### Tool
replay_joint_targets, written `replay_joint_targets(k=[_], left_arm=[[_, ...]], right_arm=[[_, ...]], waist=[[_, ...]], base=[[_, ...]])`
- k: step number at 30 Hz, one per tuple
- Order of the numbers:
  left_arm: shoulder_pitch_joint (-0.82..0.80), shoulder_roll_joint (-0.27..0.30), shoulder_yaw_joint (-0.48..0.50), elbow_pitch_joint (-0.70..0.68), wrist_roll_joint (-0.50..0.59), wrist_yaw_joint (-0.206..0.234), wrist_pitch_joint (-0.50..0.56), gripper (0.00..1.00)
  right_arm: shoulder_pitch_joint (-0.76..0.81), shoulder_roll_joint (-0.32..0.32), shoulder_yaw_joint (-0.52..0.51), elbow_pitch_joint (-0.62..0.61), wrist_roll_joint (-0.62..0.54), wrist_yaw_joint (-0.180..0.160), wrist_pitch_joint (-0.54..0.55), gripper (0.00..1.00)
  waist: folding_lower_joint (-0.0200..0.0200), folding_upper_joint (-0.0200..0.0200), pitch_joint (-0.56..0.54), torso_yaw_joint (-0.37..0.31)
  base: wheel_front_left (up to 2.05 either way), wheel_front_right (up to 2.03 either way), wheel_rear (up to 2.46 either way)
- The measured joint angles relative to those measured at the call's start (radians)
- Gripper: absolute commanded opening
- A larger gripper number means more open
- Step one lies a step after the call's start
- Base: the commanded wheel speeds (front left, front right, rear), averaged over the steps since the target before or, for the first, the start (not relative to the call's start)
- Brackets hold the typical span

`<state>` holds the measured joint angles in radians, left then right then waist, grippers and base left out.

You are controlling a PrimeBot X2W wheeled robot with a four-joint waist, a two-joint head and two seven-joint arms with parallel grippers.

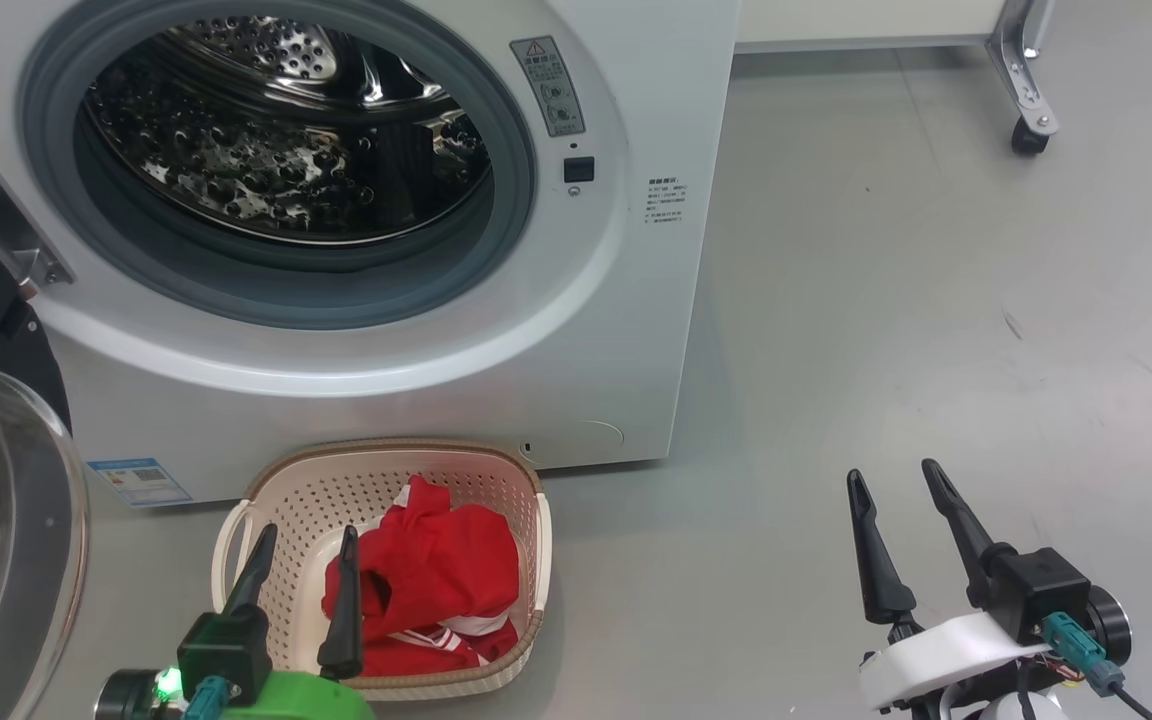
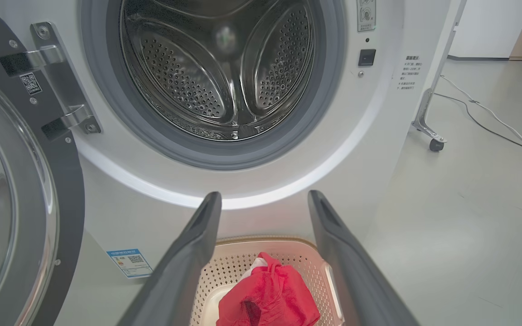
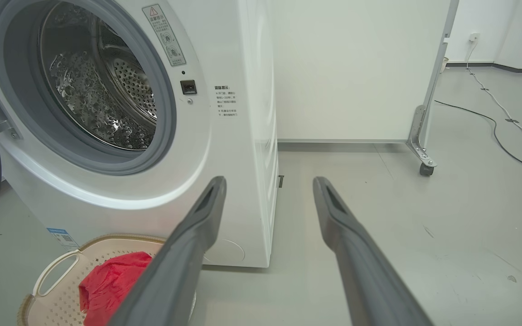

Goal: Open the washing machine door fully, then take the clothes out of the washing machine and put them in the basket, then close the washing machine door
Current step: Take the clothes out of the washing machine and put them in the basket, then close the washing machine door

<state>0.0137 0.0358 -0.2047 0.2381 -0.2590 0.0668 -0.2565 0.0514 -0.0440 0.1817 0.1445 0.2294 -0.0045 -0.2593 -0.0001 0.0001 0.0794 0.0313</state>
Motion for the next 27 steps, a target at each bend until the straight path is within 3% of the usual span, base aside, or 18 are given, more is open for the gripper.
replay_joint_targets(k=[27], left_arm=[[0.076, 0.006, -0.026, -0.118, 0.024, 0.025, 0.0, 1.0]], right_arm=[[0.04, 0.001, 0.019, -0.032, 0.007, -0.025, 0.0, 1.0]], waist=[[0.0001, 0.0, -0.014, 0.003]], base=[[0.0, 0.0, 0.0]])
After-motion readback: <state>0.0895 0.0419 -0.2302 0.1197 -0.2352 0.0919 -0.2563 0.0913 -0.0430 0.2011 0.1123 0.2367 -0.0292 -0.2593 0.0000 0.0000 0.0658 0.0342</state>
